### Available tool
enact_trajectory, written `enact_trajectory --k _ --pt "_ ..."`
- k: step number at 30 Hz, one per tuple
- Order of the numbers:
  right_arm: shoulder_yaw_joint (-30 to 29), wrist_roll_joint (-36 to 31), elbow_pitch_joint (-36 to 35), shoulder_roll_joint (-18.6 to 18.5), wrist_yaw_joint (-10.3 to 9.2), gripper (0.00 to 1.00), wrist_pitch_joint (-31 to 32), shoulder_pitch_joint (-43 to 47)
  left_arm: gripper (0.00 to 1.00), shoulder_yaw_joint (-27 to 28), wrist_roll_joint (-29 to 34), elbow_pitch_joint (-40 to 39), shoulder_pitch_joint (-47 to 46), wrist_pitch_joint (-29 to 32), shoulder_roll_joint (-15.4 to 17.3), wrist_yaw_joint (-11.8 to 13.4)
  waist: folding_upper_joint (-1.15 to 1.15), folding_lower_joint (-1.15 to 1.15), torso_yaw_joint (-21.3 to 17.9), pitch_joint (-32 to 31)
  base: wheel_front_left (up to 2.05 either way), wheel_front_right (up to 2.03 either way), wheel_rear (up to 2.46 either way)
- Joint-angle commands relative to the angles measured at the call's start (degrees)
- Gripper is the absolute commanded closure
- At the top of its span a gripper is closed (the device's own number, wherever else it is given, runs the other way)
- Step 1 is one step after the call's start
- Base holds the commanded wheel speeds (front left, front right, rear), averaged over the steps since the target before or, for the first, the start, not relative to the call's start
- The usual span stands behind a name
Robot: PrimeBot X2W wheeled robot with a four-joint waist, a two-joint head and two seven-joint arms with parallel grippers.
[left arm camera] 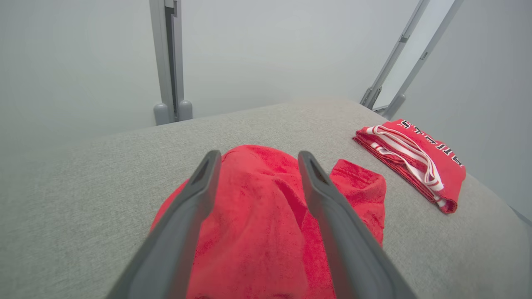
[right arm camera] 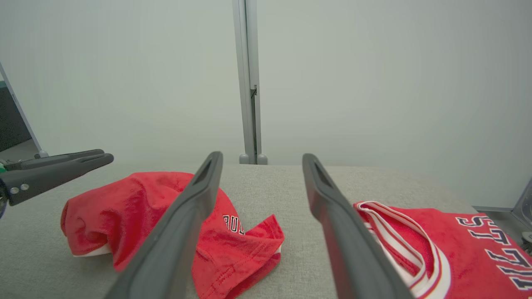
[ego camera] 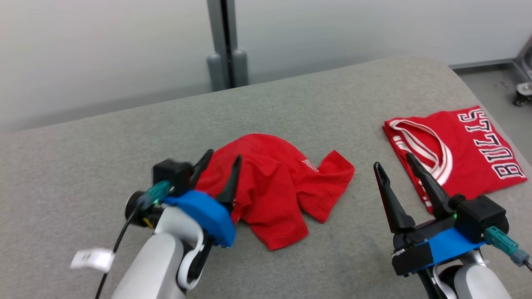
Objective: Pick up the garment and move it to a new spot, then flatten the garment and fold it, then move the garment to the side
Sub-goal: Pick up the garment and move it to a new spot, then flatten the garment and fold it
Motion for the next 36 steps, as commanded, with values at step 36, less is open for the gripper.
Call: enact_trajectory --k 36 --pt "-1.46 -0.26 6.26 2.76 0.01 0.0 2.8 6.94 0.0 18.62 5.24 -10.27 23.18 -21.3 3.95 5.88 0.0 0.0 9.2 -1.89 0.0 0.0 0.0"
